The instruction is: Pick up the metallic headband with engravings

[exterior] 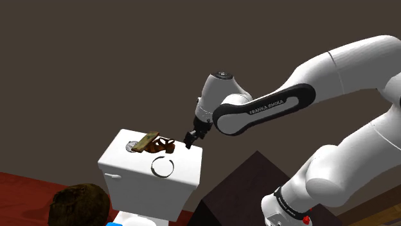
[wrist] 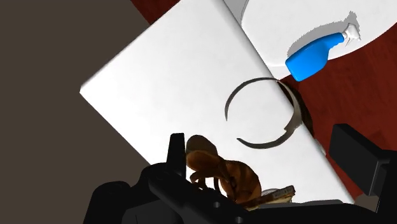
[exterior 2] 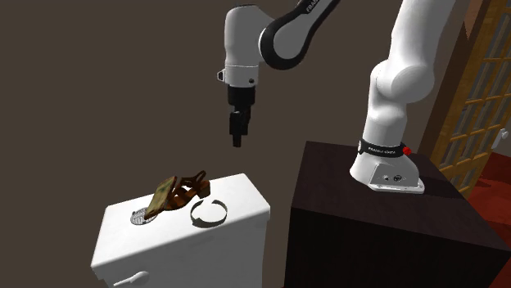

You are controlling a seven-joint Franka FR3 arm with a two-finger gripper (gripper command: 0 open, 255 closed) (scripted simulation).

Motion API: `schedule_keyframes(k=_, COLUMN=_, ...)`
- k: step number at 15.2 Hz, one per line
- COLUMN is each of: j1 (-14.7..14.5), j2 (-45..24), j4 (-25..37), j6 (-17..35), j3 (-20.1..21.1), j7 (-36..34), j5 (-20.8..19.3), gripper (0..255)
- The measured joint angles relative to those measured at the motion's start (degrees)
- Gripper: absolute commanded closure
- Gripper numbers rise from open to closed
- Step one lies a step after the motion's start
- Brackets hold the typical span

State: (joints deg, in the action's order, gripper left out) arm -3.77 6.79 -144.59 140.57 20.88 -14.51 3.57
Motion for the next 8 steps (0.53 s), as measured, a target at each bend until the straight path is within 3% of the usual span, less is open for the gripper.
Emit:
schedule_keyframes(k=4, j1=-0.66, j2=-10.86, j4=4.18, j6=6.21, j3=1.65, j7=-8.01, j5=-6.79, gripper=0)
schedule_keyframes(k=8, j1=-2.94, j2=-19.96, j4=9.2, j6=9.68, j3=0.34, j7=-14.69, j5=-13.55, gripper=0)
